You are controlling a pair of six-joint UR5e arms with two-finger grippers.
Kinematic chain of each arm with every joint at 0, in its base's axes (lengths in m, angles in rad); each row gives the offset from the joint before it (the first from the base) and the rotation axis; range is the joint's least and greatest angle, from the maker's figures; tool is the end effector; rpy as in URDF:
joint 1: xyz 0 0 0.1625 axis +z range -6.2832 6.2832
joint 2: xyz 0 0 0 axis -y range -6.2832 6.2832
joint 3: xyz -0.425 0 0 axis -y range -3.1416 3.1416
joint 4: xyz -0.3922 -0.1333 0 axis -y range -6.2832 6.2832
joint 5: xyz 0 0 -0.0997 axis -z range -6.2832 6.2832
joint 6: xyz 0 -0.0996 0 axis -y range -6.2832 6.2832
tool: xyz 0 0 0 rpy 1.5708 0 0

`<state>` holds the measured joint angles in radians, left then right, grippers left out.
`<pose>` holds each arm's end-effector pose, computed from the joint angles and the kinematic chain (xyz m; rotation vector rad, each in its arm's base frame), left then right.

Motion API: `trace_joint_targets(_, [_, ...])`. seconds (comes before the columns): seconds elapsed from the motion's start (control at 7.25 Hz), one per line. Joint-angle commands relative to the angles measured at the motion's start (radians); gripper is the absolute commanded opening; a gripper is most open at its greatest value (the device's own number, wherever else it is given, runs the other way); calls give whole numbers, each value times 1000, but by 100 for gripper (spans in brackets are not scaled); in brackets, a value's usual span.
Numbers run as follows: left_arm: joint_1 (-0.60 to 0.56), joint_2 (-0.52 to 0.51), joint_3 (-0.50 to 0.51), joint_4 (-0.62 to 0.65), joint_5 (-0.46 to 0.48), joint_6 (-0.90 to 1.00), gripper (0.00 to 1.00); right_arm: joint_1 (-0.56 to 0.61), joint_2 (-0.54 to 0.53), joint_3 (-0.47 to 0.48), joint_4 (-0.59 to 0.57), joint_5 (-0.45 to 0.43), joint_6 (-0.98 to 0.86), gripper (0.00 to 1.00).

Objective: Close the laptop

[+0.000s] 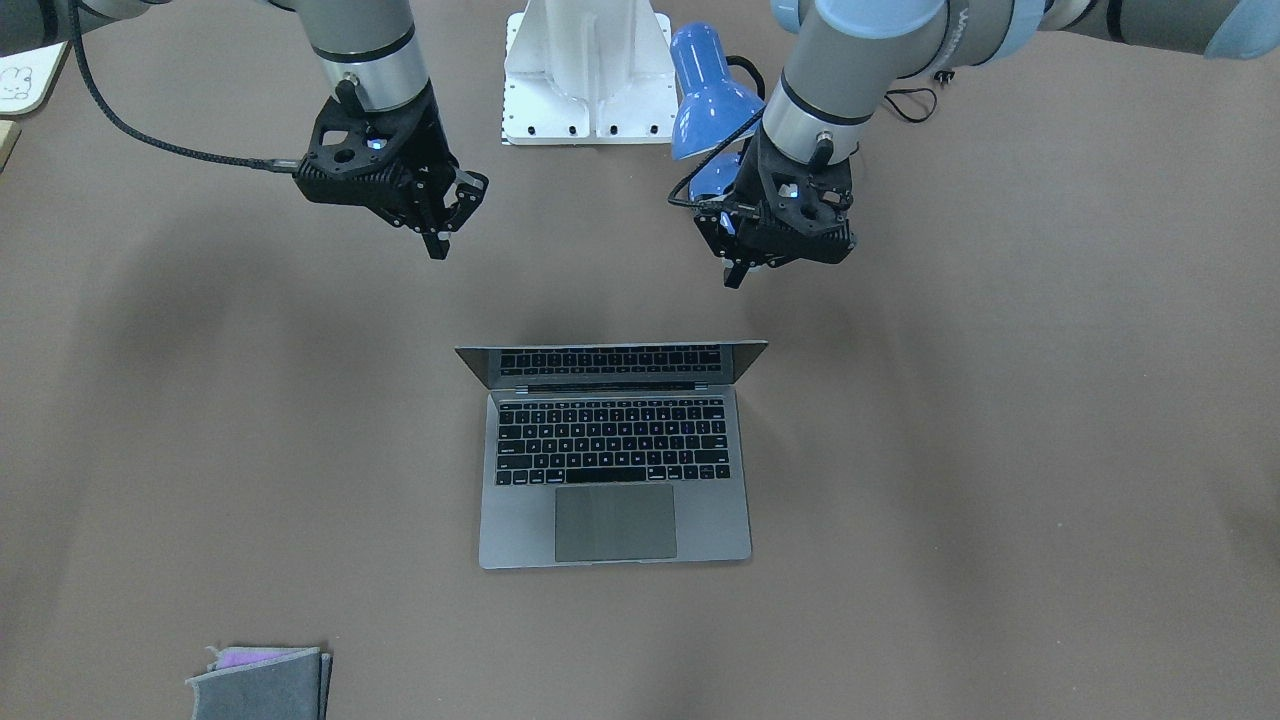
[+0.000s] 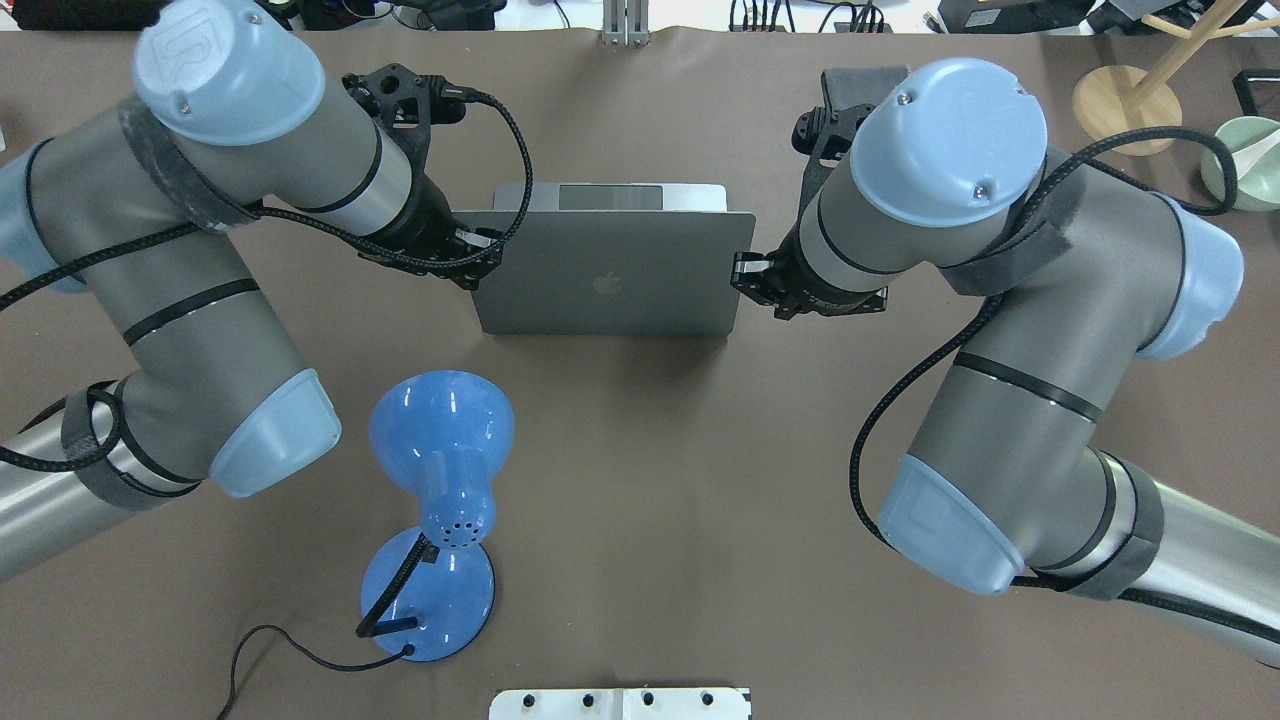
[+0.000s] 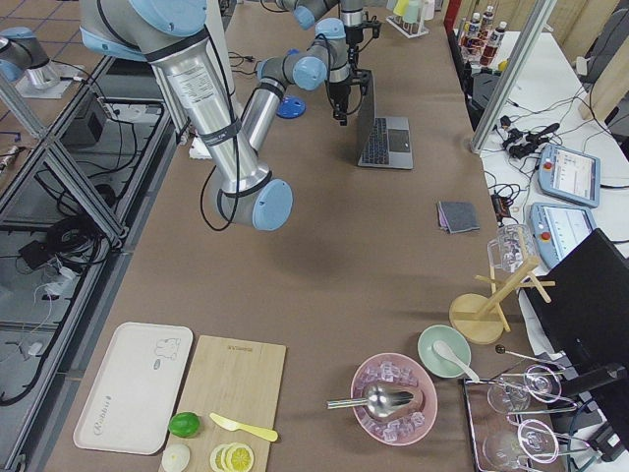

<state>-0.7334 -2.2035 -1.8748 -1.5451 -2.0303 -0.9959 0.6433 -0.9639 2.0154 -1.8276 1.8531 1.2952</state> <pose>0.3975 -0.4781 0.1652 0.2050 0.9679 0.0639 -0.3969 -0.4294 0.1670 0.1107 -0.8275 0.2340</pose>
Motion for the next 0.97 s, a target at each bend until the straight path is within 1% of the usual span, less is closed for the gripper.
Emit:
trace_joint_targets(0.0, [0,-27,46,-18,16,2,0,10,14,-52,60,-2,1,0])
trace_joint_targets(0.14, [0,-28,80,-50,18,11,0,27,45,-113,97,-2,3,0])
trace_joint_targets(0.41, [-3,-35,112,-73,30,37,0,52,79,-156,105,1,4,0])
trace_joint_targets(0.69, [-17,-53,150,-79,32,42,0,52,135,-231,137,0,29,0])
trace_joint_targets(0.83, [-24,-61,187,-113,32,58,0,55,152,-263,143,0,38,0])
